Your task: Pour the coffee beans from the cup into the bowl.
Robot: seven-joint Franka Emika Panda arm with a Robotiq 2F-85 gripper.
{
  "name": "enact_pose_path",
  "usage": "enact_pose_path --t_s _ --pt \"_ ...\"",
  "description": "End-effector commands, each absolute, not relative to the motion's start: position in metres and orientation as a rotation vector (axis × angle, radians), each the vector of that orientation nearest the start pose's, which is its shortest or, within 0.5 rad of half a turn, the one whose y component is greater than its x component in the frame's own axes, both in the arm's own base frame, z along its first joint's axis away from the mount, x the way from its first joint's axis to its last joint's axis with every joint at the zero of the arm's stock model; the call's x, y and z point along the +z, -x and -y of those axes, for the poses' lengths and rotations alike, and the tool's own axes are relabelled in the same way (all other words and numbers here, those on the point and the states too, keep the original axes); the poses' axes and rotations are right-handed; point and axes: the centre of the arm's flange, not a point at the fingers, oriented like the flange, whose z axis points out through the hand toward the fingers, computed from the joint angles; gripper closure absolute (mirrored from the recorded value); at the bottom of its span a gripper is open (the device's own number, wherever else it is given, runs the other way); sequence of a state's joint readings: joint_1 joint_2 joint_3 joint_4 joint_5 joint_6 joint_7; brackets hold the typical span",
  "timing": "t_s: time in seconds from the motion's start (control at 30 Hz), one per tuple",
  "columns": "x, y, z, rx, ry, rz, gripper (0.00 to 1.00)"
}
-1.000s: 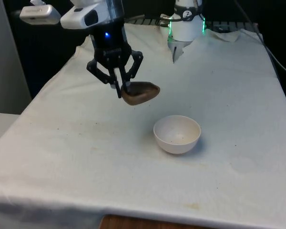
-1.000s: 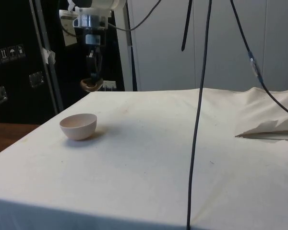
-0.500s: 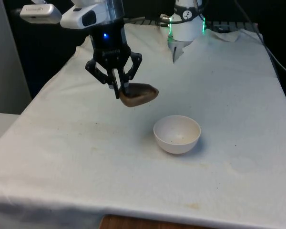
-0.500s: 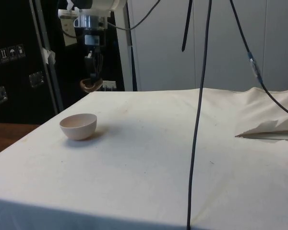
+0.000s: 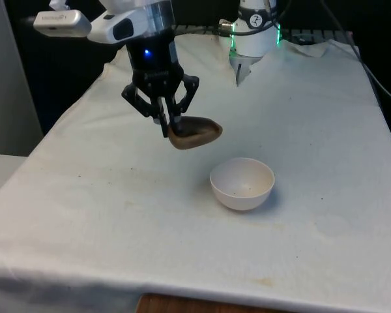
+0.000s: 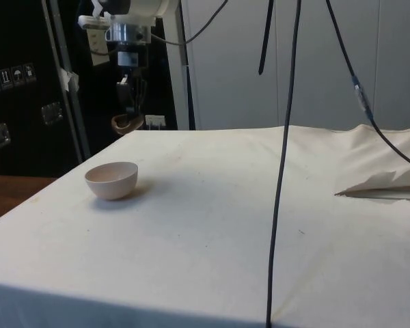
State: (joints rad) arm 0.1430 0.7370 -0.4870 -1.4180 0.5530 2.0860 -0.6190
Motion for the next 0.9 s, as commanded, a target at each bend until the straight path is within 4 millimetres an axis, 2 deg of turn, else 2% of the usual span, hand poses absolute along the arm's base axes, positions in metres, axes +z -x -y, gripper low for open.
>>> enact_pose_path --t_s 0.0,0.87 --pt "0.301 -0.71 0.148 -0.158 3.007 0.162 0.99" --pt "0.294 -0.714 0.13 -0.121 3.035 0.054 0.99"
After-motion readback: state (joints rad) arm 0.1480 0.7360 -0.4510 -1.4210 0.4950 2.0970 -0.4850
